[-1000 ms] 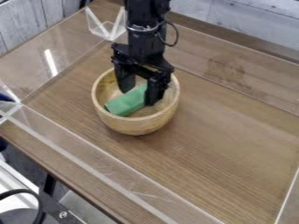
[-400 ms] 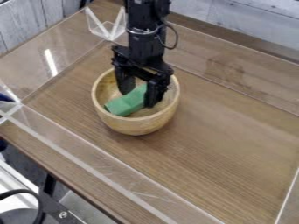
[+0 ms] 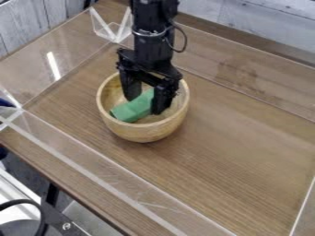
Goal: Remove the green block from inside the brown bowl and put it on the table
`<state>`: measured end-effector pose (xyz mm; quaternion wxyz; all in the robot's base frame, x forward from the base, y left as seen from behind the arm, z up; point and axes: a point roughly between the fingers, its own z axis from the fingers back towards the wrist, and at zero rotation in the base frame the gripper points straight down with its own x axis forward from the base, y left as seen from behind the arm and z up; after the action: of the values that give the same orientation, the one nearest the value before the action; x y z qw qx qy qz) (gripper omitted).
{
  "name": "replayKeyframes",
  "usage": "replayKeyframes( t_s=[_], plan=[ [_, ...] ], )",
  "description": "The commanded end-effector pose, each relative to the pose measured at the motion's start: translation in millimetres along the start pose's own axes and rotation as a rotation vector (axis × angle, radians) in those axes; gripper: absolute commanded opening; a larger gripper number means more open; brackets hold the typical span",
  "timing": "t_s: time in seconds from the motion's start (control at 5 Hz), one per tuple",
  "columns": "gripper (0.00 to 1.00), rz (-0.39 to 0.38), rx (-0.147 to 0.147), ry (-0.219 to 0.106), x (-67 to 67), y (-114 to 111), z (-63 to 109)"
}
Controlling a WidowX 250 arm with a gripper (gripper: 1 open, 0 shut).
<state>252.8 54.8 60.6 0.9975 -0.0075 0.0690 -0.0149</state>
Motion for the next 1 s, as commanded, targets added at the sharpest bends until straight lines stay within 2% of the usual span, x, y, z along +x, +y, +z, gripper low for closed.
replayKeyframes(
  t_s=[0.0, 0.8],
  plan=[
    [1.00, -0.002, 0.020, -0.054, 7.5, 6, 8.8],
    [1.00, 0.008, 0.021, -0.019, 16.0, 15, -26.0]
  ],
)
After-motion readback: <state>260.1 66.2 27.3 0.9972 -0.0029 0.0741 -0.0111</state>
